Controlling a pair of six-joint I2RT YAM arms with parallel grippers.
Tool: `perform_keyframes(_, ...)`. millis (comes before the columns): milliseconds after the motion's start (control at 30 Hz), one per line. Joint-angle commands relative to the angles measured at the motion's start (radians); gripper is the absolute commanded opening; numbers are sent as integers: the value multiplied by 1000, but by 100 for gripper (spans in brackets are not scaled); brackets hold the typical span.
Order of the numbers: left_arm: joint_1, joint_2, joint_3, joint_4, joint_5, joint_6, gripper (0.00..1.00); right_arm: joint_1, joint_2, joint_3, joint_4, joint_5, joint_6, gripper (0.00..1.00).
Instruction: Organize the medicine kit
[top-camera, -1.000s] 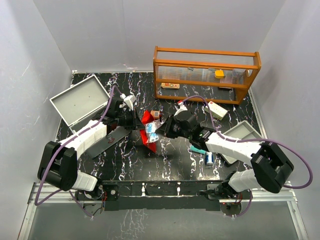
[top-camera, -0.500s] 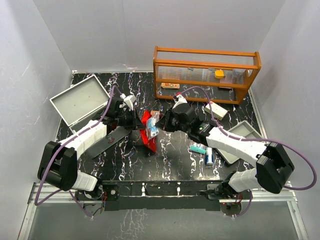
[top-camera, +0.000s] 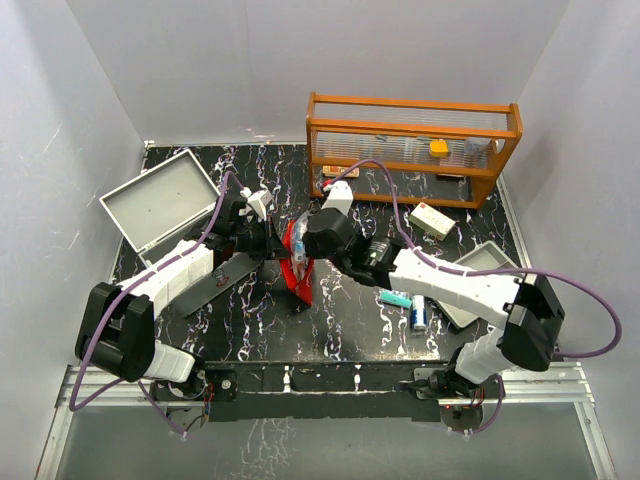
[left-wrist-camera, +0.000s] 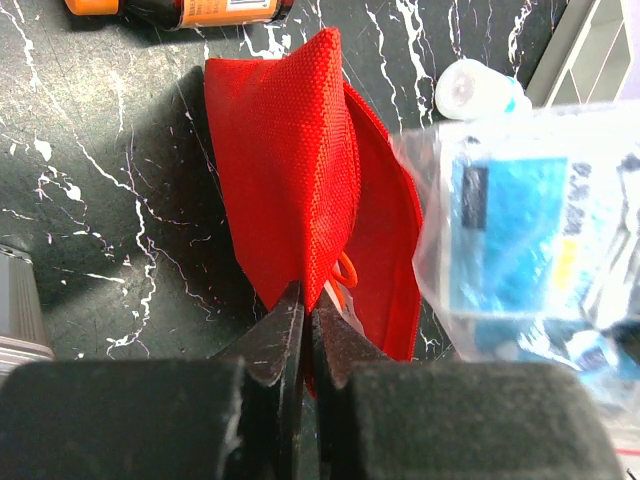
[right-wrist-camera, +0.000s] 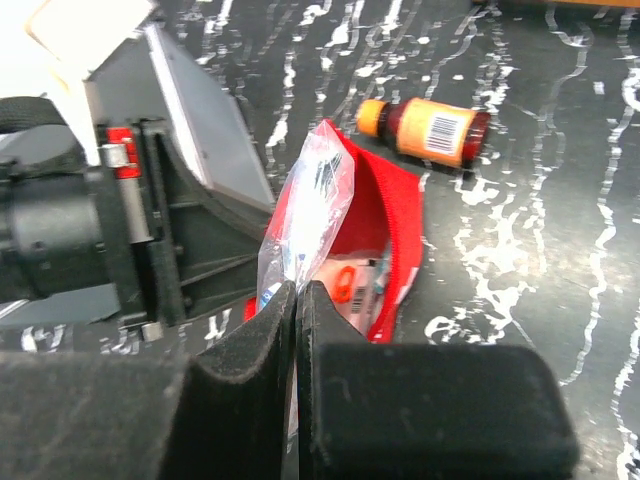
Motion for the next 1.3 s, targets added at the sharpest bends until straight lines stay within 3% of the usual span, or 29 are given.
perform_keyframes(0,-3,-18,7,3,11,2,0,38,34,84,-97,261,-36,0)
perform_keyframes(333,-2,-12,7,6,14,2,0,67,115,89,15,304,-162,0)
perform_keyframes(567,-3,-10,11,3,13,4,0,124,190,112,-13,388,-209,0)
perform_keyframes(700,-3,-12,13,2,10,5,0,148,222,135,-106,428,-160,0)
perform_keyframes(1267,-3,-6,12,3,7,0,0,155,254,196,-369,302,84,0)
